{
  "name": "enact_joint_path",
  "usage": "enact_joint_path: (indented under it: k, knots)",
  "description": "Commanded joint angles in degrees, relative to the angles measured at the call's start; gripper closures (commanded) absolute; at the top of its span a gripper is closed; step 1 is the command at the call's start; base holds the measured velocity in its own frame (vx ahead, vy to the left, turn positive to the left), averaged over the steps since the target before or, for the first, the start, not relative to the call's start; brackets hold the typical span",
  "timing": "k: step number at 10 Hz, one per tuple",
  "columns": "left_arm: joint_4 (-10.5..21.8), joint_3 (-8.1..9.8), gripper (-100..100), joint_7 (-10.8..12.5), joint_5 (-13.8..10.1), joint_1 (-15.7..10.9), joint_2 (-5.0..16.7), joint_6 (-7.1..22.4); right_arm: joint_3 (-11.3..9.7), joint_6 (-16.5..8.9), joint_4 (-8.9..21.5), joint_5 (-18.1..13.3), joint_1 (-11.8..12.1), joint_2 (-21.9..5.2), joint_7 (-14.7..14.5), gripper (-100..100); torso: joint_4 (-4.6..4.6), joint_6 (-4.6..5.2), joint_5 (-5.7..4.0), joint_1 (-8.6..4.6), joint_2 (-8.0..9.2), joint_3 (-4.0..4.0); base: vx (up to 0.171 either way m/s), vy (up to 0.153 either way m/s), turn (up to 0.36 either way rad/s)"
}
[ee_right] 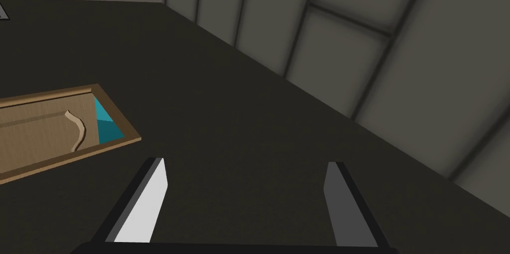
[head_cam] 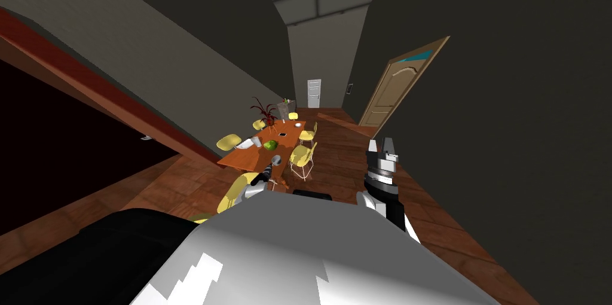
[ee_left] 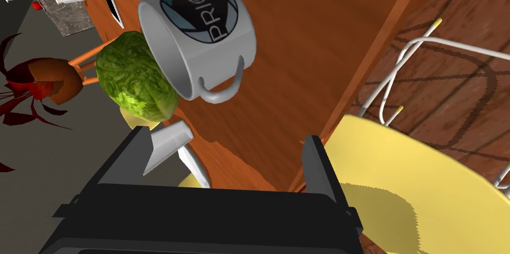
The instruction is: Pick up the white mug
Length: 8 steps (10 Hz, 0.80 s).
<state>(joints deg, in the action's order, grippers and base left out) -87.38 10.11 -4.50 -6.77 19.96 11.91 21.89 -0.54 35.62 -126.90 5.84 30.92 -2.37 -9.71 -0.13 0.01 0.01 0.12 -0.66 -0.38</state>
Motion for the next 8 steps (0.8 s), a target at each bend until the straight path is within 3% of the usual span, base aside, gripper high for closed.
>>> enact_joint_path:
  k: [1,4,5,6,7,8]
  knots:
    - [1.25,0.15,-100,0.69,-0.08,-1.1,-0.1,1.8,0.0,0.0,0.0,0.0,0.0,0.0,0.0,0,0.0,0.0,0.0,0.0,0.0,0.0,0.133,0.035,0.041]
    - [2.87,0.31,-100,1.92,-0.2,-2.89,-0.46,4.47,0.0,0.0,0.0,0.0,0.0,0.0,0.0,0,0.01,0.0,0.02,0.1,0.02,0.01,0.157,0.033,0.043]
    - [2.89,0.28,-100,1.64,-0.32,-2.65,-0.23,3.71,0.0,0.0,0.0,0.0,0.0,0.0,0.0,0,0.0,0.0,0.01,0.01,0.02,0.01,0.067,0.0,0.006]
    - [2.89,0.28,0,1.73,-0.31,-2.71,-0.25,3.91,0.0,0.0,0.0,0.0,-0.01,0.0,0.0,0,0.05,0.0,-0.01,-0.04,0.3,0.16,0.014,0.001,-0.001]
    - [4.9,0.25,-100,1.78,0.03,-3.51,-0.41,2.51,-0.01,0.0,0.0,0.0,-0.02,0.0,0.0,0,0.1,0.0,-0.01,-0.06,0.52,0.29,0.028,0.016,0.007]
    - [5.4,0.24,-100,1.79,0.12,-3.71,-0.46,2.16,0.0,0.0,0.0,0.0,-0.02,0.0,0.0,0,0.11,0.0,0.0,-0.01,0.54,0.31,0.03,0.02,0.002]
